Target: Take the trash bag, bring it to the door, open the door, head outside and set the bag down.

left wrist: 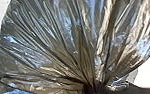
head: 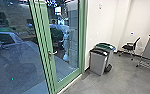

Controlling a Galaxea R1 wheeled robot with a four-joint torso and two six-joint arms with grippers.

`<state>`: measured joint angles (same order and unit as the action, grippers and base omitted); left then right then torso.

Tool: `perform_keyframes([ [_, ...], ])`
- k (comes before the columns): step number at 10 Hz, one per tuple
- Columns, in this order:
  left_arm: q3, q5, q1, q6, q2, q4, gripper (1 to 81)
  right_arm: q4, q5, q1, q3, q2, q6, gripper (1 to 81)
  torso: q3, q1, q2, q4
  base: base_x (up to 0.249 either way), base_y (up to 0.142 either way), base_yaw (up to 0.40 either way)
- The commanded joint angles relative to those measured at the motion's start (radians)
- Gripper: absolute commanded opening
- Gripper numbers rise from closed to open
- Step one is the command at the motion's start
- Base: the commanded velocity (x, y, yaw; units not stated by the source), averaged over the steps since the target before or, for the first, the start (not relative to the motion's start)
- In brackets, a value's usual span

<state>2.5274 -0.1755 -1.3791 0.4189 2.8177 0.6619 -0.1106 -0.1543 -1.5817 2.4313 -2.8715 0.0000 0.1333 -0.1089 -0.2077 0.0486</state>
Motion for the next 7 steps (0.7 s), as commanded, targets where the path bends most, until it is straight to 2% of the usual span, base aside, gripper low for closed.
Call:
perform_keyframes([
  [1, -0.004, -0.078, 0.059, 0.004, -0.015, 0.002, 1.0, 0.012, 0.056, 0.038, -0.002, 0.007, -0.005, 81.1, 0.000, 0.000, 0.000, 0.000, 0.159, -0.068, 0.000],
  [4, -0.004, -0.078, 0.059, 0.004, -0.015, 0.004, 1.0, 0.012, 0.056, 0.038, 0.008, -0.001, -0.005, 81.1, 0.000, 0.000, 0.000, 0.000, 0.159, -0.067, 0.000],
  [7, -0.004, -0.078, 0.059, 0.004, -0.013, 0.004, 1.0, 0.011, 0.056, 0.039, 0.017, -0.005, -0.005, 81.1, 0.000, 0.000, 0.000, 0.000, 0.159, 0.000, 0.000],
])
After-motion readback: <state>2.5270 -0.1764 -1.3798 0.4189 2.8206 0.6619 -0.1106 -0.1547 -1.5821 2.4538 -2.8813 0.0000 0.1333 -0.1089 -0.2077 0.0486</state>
